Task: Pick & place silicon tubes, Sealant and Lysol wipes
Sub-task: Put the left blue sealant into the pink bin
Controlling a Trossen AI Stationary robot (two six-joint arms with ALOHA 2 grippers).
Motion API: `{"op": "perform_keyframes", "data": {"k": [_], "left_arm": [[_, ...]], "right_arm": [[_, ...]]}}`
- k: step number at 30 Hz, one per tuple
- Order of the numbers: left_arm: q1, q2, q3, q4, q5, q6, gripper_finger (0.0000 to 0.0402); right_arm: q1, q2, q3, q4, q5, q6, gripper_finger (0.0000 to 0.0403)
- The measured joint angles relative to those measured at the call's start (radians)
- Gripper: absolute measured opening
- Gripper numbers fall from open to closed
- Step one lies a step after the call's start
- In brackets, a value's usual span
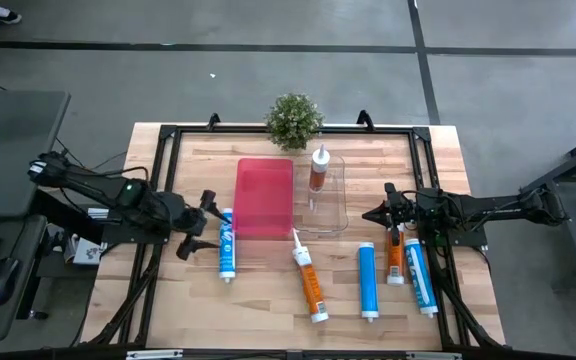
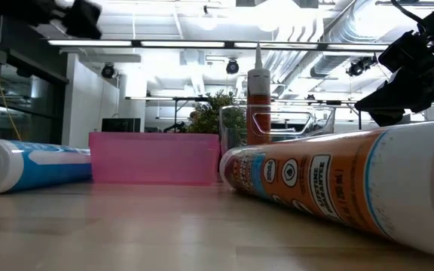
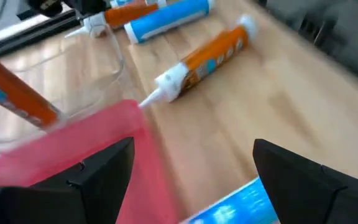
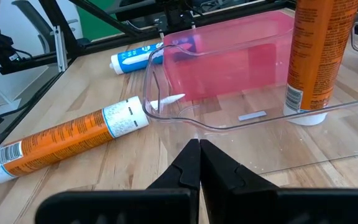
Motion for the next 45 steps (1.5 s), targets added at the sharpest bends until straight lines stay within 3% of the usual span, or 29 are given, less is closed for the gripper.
{"op": "perform_keyframes", "data": {"k": [5,10,19,25,33,41,45], "left_arm": [[0.000,0.150,0.153,-0.237,0.043,0.189,0.0323],[0.000,0.303,0.217,-0.392,0.140,0.358,0.0323],[0.000,0.494,0.222,-0.361,0.160,0.679,0.0323],[-0.009,0.590,0.222,-0.356,0.223,0.756,0.0323],[-0.048,0.652,0.222,-0.318,0.205,0.884,0.0323],[-0.047,0.706,0.219,-0.272,0.180,0.918,0.0323],[-0.047,0.707,0.153,-0.172,0.178,0.927,0.0324]], "right_arm": [[0.000,0.000,0.000,0.000,0.000,0.000,0.0001],[0.000,0.000,0.000,0.000,0.000,0.000,0.0001],[0.000,0.000,0.000,0.000,0.000,0.000,0.0001],[0.000,0.000,0.000,0.000,0.000,0.000,0.0001],[0.000,0.000,0.000,0.000,0.000,0.000,0.0001],[0.000,0.000,0.000,0.000,0.000,0.000,0.0001],[0.000,0.000,0.000,0.000,0.000,0.000,0.0001]]}}
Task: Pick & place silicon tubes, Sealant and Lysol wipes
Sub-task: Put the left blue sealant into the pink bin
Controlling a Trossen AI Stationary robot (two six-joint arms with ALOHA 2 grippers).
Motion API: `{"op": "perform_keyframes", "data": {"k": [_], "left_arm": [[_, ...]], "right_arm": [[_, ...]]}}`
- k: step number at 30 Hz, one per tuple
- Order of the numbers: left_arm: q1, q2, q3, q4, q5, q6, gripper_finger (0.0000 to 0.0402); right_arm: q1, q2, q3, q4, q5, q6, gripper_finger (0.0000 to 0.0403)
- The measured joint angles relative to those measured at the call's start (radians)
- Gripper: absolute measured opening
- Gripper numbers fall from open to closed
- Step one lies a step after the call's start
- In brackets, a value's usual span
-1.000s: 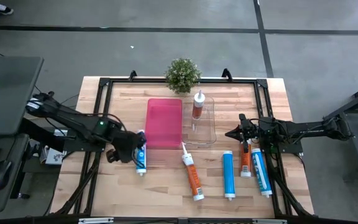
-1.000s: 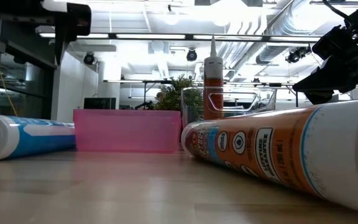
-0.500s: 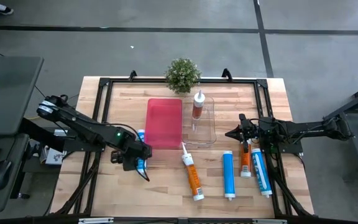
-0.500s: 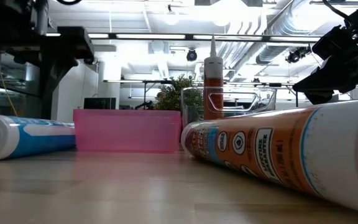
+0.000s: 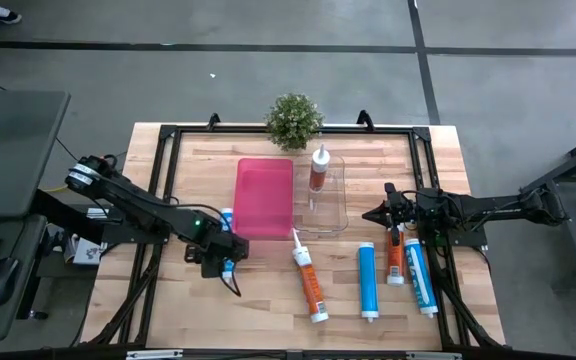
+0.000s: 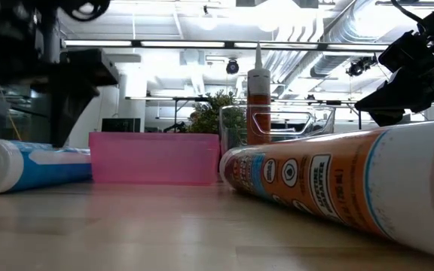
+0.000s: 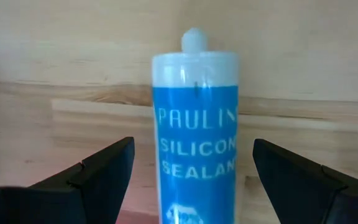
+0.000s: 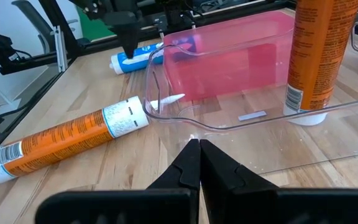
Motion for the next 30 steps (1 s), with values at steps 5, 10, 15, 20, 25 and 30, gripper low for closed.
{"op": "perform_keyframes", "data": {"k": [5,10,15,20,25,30], "left_arm": [[0.000,0.000,-0.081,0.085,-0.012,0.000,0.0324],[0.000,0.000,-0.126,0.153,-0.011,-0.008,0.0324],[0.002,-0.003,-0.146,0.177,0.006,-0.017,0.0321],[0.002,-0.004,-0.166,0.192,0.012,-0.045,0.0274],[0.002,-0.004,-0.180,0.200,0.012,-0.104,0.0198],[0.002,-0.004,-0.190,0.210,0.012,-0.176,0.0197]], "right_arm": [[0.000,0.000,0.000,0.000,0.000,0.000,0.0001],[0.000,0.000,0.000,0.000,0.000,0.000,0.0001],[0.000,0.000,0.000,0.000,0.000,0.000,0.0001],[0.000,0.000,0.000,0.000,0.000,0.000,0.0001],[0.000,0.000,0.000,0.000,0.000,0.000,0.0001],[0.000,0.000,0.000,0.000,0.000,0.000,0.0001]]}}
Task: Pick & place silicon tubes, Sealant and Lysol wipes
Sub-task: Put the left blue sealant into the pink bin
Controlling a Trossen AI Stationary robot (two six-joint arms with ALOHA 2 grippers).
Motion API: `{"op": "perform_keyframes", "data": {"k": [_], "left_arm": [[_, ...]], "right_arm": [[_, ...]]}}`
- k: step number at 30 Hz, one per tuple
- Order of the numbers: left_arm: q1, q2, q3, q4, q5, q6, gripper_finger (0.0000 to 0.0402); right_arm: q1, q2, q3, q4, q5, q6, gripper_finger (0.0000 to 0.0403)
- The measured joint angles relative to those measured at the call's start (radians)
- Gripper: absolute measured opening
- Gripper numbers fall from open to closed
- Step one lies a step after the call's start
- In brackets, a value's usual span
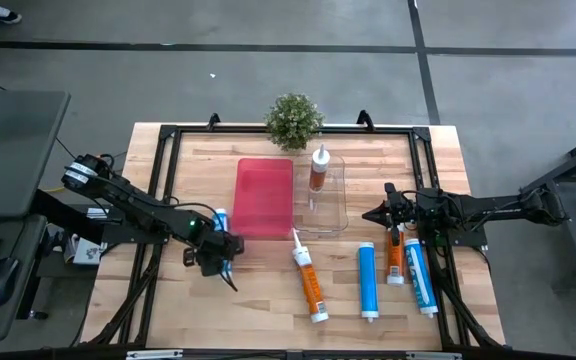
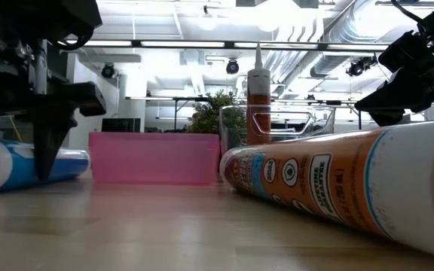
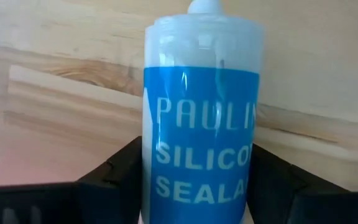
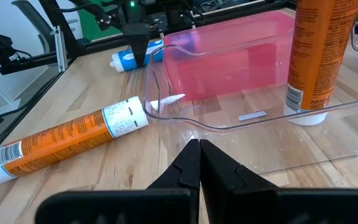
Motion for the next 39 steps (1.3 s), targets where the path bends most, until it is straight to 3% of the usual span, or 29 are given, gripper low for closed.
{"op": "perform_keyframes", "data": {"k": [10,22,29,39], "left_arm": [[-0.004,-0.091,-0.009,-0.063,-0.008,-0.138,0.0197],[-0.079,-0.315,0.001,-0.152,-0.077,-0.257,0.0197],[-0.073,-0.363,0.122,-0.289,-0.206,-0.162,0.0197],[0.071,-0.307,0.258,-0.335,-0.243,0.155,0.0197]], "right_arm": [[0.000,0.000,0.000,0.000,0.000,0.000,0.0001],[0.000,0.000,0.000,0.000,0.000,0.000,0.0001],[0.000,0.000,0.000,0.000,0.000,0.000,0.0001],[0.000,0.000,0.000,-0.001,0.000,0.000,0.0001]]}}
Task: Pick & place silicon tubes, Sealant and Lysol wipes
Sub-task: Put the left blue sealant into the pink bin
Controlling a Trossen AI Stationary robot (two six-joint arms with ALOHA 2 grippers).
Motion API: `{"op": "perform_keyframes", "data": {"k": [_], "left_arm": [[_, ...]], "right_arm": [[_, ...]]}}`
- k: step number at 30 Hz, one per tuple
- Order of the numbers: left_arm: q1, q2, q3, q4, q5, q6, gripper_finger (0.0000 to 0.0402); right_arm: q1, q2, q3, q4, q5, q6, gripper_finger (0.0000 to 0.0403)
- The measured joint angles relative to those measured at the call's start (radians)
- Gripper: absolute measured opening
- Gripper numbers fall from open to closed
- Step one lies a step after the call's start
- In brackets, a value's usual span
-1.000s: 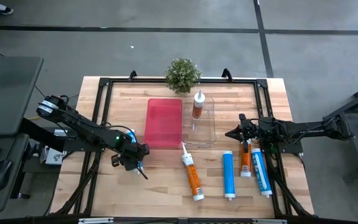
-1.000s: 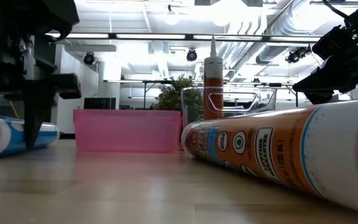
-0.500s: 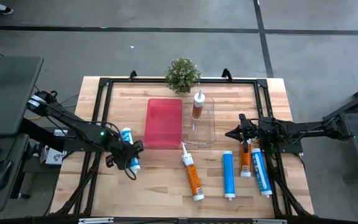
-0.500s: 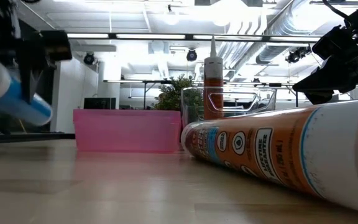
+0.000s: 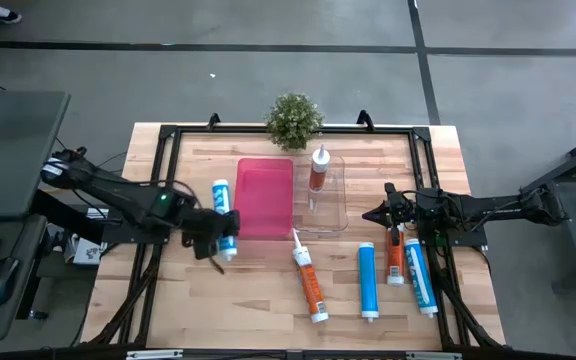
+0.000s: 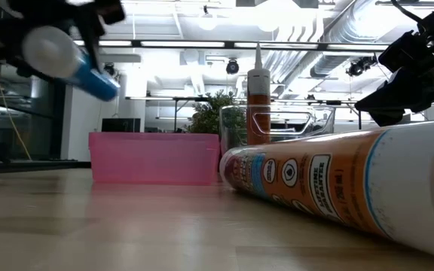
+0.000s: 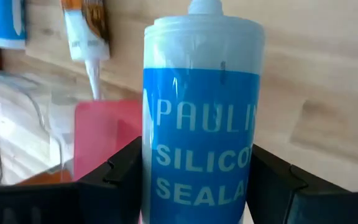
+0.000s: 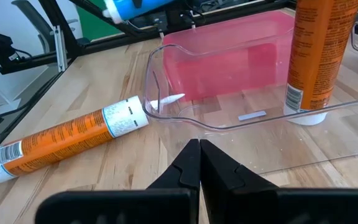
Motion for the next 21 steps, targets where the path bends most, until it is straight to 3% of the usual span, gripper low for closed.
{"op": "perform_keyframes", "data": {"k": [9,21], "left_arm": [[0.197,0.217,0.101,0.041,0.012,0.208,0.0197],[0.310,0.416,0.249,0.083,0.067,0.331,0.0197]], "right_arm": [[0.000,0.000,0.000,0.000,0.000,0.000,0.0001],[0.000,0.000,0.000,0.000,0.000,0.000,0.0001]]}}
